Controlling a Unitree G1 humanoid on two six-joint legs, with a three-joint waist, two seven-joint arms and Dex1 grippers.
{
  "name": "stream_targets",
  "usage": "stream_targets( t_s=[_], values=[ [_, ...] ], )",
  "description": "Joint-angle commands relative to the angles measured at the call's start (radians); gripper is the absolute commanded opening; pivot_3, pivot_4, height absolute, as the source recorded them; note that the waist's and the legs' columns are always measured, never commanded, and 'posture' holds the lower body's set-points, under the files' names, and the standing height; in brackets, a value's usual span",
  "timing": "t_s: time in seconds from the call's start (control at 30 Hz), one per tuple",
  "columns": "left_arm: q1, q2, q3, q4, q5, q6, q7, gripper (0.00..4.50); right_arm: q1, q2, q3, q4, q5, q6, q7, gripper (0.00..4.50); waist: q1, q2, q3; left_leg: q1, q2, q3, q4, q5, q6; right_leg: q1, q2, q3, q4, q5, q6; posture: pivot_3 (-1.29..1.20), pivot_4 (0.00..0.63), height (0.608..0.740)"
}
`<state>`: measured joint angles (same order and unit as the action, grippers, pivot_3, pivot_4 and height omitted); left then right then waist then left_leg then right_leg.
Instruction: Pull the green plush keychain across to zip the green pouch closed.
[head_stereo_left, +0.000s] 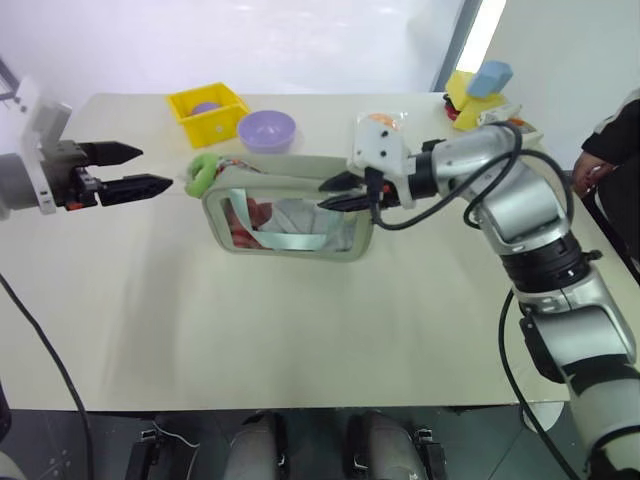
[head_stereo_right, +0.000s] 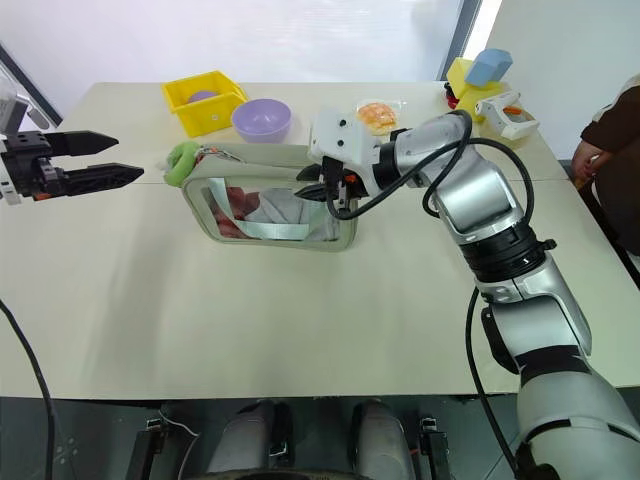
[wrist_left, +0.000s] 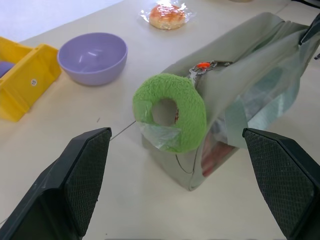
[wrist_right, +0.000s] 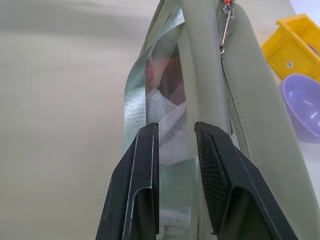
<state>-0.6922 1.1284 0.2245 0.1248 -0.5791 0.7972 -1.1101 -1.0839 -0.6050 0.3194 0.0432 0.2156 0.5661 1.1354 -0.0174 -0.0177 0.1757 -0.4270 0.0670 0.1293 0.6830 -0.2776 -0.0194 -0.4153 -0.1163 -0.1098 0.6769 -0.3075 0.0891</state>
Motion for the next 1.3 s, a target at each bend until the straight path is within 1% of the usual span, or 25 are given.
stream_targets(
  t_s=[0.03,0.1,0.13,0.17,0.23,0.33,0.47,0.5,0.53,0.57,0.67,0.7,0.73,0.77,1.07,1.17,1.3],
  values=[
    [-0.016,0.016,0.036,-0.002,0.002,-0.022,-0.003,4.5,-0.067,0.005,-0.088,-0.036,0.071,0.078,0.014,2.52,0.001,0.0,0.0,0.0,0.0,0.0,0.0,0.0,0.0,0.0,0.0,0.0,0.0,0.0,0.0,0.0,0.15,0.739],
    [-0.014,0.014,0.037,-0.007,-0.001,-0.018,-0.001,4.5,-0.077,0.013,-0.09,-0.035,0.05,0.078,-0.019,3.51,0.001,0.0,0.0,0.0,0.0,0.0,0.0,0.0,0.0,0.0,0.0,0.0,0.0,0.0,0.0,0.0,0.15,0.739],
    [-0.013,0.013,0.037,-0.009,-0.002,-0.017,-0.001,4.5,-0.077,0.017,-0.087,-0.035,0.041,0.076,-0.029,4.08,0.001,0.0,0.0,0.0,0.0,0.0,0.0,0.0,0.0,0.0,0.0,0.0,0.0,0.0,0.0,0.0,0.15,0.739],
    [-0.012,0.011,0.036,-0.011,-0.002,-0.018,0.0,4.5,-0.069,0.02,-0.08,-0.041,0.036,0.075,-0.032,4.46,0.001,0.0,0.0,0.0,0.0,0.0,0.0,0.0,0.0,0.0,0.0,0.0,0.0,0.0,0.0,0.0,0.15,0.739],
    [-0.013,0.008,0.032,-0.011,-0.001,-0.019,0.001,4.5,-0.051,0.026,-0.064,-0.05,0.029,0.074,-0.036,4.46,0.001,0.0,0.0,0.0,0.0,0.0,0.0,0.0,0.0,0.0,0.0,0.0,0.0,0.0,0.0,0.0,0.15,0.739],
    [-0.026,0.007,0.022,0.0,0.005,-0.027,-0.003,4.5,-0.007,0.031,0.008,-0.052,-0.023,0.06,-0.041,4.46,0.001,0.0,0.0,0.0,0.0,0.0,0.0,0.0,0.0,0.0,0.0,0.0,0.0,0.0,0.0,0.0,0.15,0.739],
    [-0.033,0.006,0.016,0.001,0.006,-0.027,-0.003,4.5,0.014,0.059,0.035,-0.03,-0.065,0.052,-0.073,4.46,0.0,0.0,0.0,0.0,0.0,0.0,0.0,0.0,0.0,0.0,0.0,0.0,0.0,0.0,0.0,0.0,0.15,0.739],
    [-0.031,0.006,0.016,-0.001,0.007,-0.027,-0.003,4.5,0.013,0.065,0.031,-0.026,-0.062,0.057,-0.076,3.96,0.0,0.0,0.0,0.0,0.0,0.0,0.0,0.0,0.0,-0.001,0.0,0.0,0.001,0.0,0.0,0.0,0.15,0.739],
    [-0.029,0.007,0.017,-0.002,0.007,-0.027,-0.003,4.5,0.012,0.065,0.029,-0.027,-0.057,0.052,-0.063,3.7,-0.001,0.0,0.0,0.0,0.0,0.0,0.0,0.0,0.0,-0.001,0.0,0.0,0.001,0.0,0.0,0.0,0.15,0.739],
    [-0.027,0.009,0.019,0.0,0.008,-0.027,-0.004,4.5,0.011,0.064,0.025,-0.031,-0.05,0.053,-0.056,3.22,-0.002,0.0,0.0,0.0,0.0,0.0,0.0,0.0,0.0,-0.001,0.0,0.0,0.001,0.0,0.0,0.0,0.15,0.739],
    [-0.02,0.014,0.025,0.0,0.007,-0.024,-0.003,4.5,0.012,0.061,0.018,-0.043,-0.038,0.046,-0.04,1.7,-0.001,0.0,0.0,0.0,0.0,0.001,0.0,0.0,0.0,-0.001,0.0,0.001,0.001,0.0,0.0,0.0,0.15,0.739],
    [-0.018,0.014,0.025,-0.001,0.007,-0.024,-0.003,4.5,0.013,0.062,0.014,-0.047,-0.034,0.045,-0.035,1.07,-0.002,0.0,0.0,0.0,0.0,0.001,0.0,0.0,0.0,-0.001,0.0,0.001,0.001,0.0,0.0,0.0,0.15,0.739],
    [-0.017,0.014,0.025,0.001,0.009,-0.027,-0.002,4.5,0.018,0.057,0.01,-0.056,-0.023,0.034,-0.015,0.64,-0.002,0.0,0.0,0.0,0.0,0.001,0.0,0.0,0.0,-0.001,0.0,0.001,0.001,0.0,0.0,0.0,0.15,0.739],
    [-0.017,0.014,0.025,0.002,0.011,-0.028,-0.002,4.5,0.023,0.053,0.006,-0.063,-0.014,0.027,-0.001,0.06,-0.002,0.0,0.0,0.0,0.0,0.001,0.0,0.0,0.0,-0.001,0.0,0.001,0.001,0.0,0.0,0.0,0.15,0.739],
    [-0.013,0.011,0.02,0.011,0.022,-0.041,-0.009,4.5,0.024,0.015,-0.019,-0.061,-0.009,-0.017,0.058,0.06,0.001,0.0,0.0,0.0,0.0,0.001,0.0,0.0,0.0,-0.001,0.0,0.001,0.001,0.0,0.0,0.0,0.15,0.739],
    [0.009,-0.02,0.002,0.001,0.037,-0.062,0.004,4.5,0.043,0.021,-0.011,-0.06,-0.023,-0.028,0.054,0.06,0.001,0.0,0.0,0.0,0.0,0.001,0.0,0.0,0.0,-0.001,0.0,0.001,0.001,0.0,0.0,0.0,0.15,0.739],
    [0.017,-0.091,-0.048,0.032,0.103,-0.148,0.046,4.5,0.051,0.035,-0.005,-0.064,-0.025,-0.022,0.043,0.06,0.001,0.0,0.0,0.0,0.0,0.001,0.001,0.0,0.0,-0.001,0.0,0.001,0.002,0.0,0.0,0.0,0.15,0.739]
  ],
)
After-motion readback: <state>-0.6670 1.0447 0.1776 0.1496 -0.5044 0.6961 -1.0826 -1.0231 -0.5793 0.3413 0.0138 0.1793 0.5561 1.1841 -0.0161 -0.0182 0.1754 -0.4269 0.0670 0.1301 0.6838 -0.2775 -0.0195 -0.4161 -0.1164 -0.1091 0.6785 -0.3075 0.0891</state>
